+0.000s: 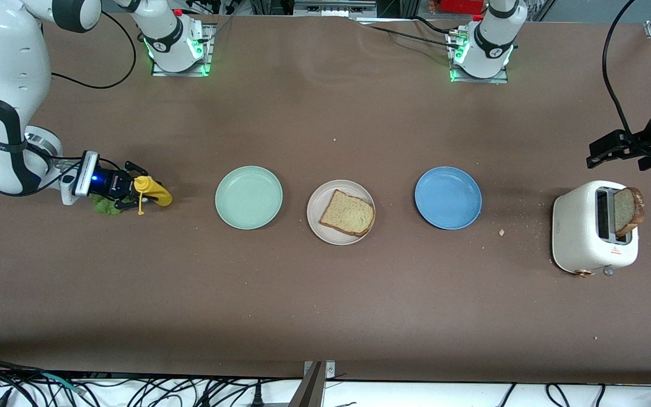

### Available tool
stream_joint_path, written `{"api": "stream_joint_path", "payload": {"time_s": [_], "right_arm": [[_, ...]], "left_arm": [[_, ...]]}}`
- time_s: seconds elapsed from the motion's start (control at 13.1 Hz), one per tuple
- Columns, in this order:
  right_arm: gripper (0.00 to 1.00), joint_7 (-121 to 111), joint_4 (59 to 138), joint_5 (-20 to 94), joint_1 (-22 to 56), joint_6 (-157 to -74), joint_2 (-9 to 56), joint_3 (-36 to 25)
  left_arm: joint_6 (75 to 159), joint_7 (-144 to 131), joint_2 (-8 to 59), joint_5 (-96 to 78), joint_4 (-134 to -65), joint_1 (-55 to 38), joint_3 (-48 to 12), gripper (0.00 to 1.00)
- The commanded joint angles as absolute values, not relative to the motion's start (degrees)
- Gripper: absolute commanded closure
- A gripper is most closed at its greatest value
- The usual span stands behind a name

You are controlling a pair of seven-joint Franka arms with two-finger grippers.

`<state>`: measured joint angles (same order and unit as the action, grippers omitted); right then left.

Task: Make sandwich in beige plate with both arms
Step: 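Lower the mustard bottle upright and open the right gripper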

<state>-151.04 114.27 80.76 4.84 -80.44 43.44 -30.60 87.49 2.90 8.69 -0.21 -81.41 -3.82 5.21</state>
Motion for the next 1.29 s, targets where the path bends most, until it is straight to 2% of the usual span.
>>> {"api": "stream_joint_path", "payload": {"time_s": [0.0, 0.38, 1.22], "right_arm": [[0.54, -148.6, 113.9, 78.5, 2.5, -80.0, 43.8, -30.6], [0.54, -142.5, 112.5, 71.5, 2.2, -82.8, 43.2, -34.4], [0.54, -115.4, 102.3, 56.3, 4.1, -80.3, 37.9, -40.2]], "left_arm": [[87.4, 2.9, 7.8, 1.0, -82.2, -4.0, 4.9, 0.00], [87.5, 2.9, 7.7, 1.1, -82.1, -4.0, 4.9, 0.00], [87.5, 2.9, 7.5, 1.6, -82.0, -4.0, 4.9, 0.00]]}}
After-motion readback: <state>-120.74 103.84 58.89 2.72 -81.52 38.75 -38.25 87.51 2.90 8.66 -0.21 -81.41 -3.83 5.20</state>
